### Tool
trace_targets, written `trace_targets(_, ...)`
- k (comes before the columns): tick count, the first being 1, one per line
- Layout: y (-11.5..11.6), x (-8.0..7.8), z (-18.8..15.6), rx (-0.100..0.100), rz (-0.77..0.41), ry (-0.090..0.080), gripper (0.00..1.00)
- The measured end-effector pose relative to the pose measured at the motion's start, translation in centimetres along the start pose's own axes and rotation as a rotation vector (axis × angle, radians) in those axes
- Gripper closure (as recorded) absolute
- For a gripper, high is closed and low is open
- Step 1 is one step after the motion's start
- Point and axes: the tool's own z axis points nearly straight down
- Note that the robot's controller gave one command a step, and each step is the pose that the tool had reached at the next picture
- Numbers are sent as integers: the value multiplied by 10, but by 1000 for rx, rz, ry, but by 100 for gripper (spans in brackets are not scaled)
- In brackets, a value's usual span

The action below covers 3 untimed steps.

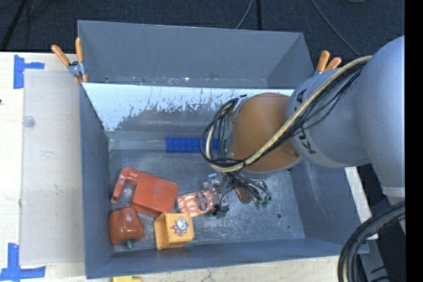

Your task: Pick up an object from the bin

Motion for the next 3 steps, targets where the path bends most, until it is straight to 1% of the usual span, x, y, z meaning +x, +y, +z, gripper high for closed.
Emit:
trace_targets(1, -82, -67, -59, -1, -474, -2, 100)
trace_targets(2, -82, -67, -59, -1, -473, -1, 100)
trace_targets(3, -70, -44, -194, 2, -1021, -7, 100)
